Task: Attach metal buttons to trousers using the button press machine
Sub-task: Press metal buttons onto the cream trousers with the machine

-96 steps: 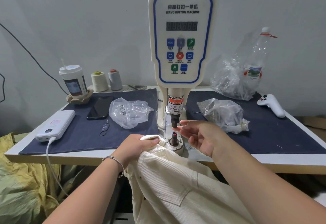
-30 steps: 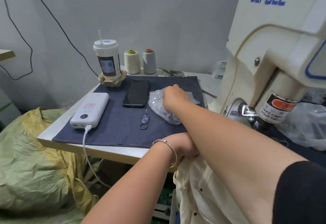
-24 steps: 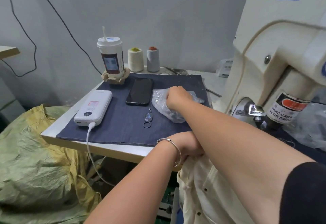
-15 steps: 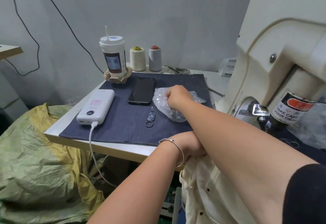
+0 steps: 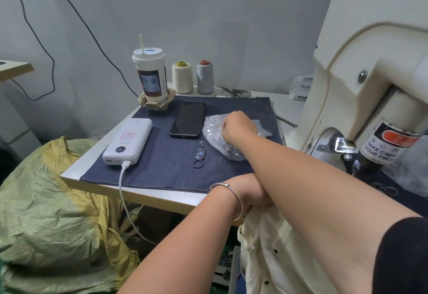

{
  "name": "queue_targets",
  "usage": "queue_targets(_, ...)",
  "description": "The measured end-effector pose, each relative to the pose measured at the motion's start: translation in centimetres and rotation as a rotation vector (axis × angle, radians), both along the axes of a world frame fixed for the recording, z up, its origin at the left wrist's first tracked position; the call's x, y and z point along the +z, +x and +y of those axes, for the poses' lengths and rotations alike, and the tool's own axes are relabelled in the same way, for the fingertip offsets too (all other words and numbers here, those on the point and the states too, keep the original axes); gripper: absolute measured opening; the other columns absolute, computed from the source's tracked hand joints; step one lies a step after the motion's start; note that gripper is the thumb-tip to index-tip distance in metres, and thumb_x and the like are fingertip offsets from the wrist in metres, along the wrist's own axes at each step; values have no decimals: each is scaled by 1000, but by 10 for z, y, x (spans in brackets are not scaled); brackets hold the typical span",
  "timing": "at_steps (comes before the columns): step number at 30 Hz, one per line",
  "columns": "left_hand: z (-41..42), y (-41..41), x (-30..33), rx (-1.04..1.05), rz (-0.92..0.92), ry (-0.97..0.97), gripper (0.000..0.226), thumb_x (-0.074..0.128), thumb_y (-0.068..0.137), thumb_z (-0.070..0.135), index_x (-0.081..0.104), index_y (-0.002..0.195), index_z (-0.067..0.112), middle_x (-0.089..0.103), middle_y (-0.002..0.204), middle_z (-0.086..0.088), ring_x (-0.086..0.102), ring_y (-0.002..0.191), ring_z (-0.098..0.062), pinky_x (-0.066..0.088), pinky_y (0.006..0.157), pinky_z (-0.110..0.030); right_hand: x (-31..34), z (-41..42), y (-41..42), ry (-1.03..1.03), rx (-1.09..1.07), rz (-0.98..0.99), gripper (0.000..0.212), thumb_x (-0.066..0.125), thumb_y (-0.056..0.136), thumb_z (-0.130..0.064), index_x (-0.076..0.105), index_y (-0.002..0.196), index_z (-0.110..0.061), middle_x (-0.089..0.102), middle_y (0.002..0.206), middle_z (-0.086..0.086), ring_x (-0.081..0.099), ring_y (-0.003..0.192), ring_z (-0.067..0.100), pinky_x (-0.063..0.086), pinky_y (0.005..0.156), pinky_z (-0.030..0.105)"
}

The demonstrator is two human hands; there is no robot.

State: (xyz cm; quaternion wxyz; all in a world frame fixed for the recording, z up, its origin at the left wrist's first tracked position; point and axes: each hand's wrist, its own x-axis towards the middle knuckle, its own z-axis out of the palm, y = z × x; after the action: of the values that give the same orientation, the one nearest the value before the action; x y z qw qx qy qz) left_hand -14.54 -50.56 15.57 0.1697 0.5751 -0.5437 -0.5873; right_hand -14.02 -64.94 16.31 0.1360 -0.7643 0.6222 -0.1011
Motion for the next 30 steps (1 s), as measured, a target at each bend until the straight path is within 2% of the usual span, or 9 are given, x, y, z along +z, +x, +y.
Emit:
queue_targets(5,2,1,-1,24,8,-6,33,43,99,-5,49,73,14,50,77,-6,51,78,-24,45,72,-34,-2,-1,4,3,-1,-10,39,55,84,-1,65,118,-17,57,125,4,60,104,27,48,75,30)
queue_targets(7,0,2,0,24,4,-9,33,43,99,-6,47,73,15,48,77,-6,49,86,-25,43,77,-35,-3,-1,4,-10,-6,-2,36,56,83,-2,65,115,-16,56,125,4,60,101,28,47,74,29)
queue_targets(10,-2,3,-2,0,-67,-12,30,43,99,-5,46,76,14,48,84,-8,47,79,-21,40,75,-29,-3,-1,5,-43,4,41,36,58,81,-1,65,112,-17,55,123,6,59,99,29,45,73,29)
queue_targets(13,-2,3,-3,25,-30,19,27,42,98,-7,48,81,12,45,97,-14,40,95,-25,35,83,-38,-3,0,6,-64,-7,61,40,58,80,0,65,116,-15,52,123,7,59,102,29,43,70,30)
queue_targets(18,-2,2,-6,47,17,33,31,41,99,-7,47,75,12,48,87,-13,45,88,-26,40,79,-38,-5,-3,4,-72,1,44,43,58,81,-2,65,120,-18,52,125,6,60,105,29,43,70,29)
queue_targets(23,-5,2,-8,43,-17,51,30,40,99,-7,45,77,13,46,99,-14,41,96,-28,36,85,-42,-5,-2,6,-85,12,44,43,60,81,-1,64,121,-19,54,126,4,59,106,28,47,76,30)
queue_targets(25,-6,3,-9,51,-1,50,30,40,99,-7,46,78,13,46,99,-15,42,97,-27,37,86,-42,-4,-1,6,-76,15,50,37,58,80,1,67,111,-17,54,119,4,59,98,30,45,69,28)
queue_targets(28,-5,3,-10,61,42,55,33,39,100,-8,46,75,13,45,81,-9,44,82,-24,40,74,-35,-3,0,5,-66,16,58,27,54,77,4,60,88,-20,50,104,5,49,80,28,35,55,25)
queue_targets(30,-4,3,-9,59,56,53,34,39,100,-8,47,75,13,46,76,-7,45,75,-20,40,67,-30,-3,-1,5,-71,9,37,30,57,78,2,68,98,-17,54,113,3,57,89,29,40,63,27)
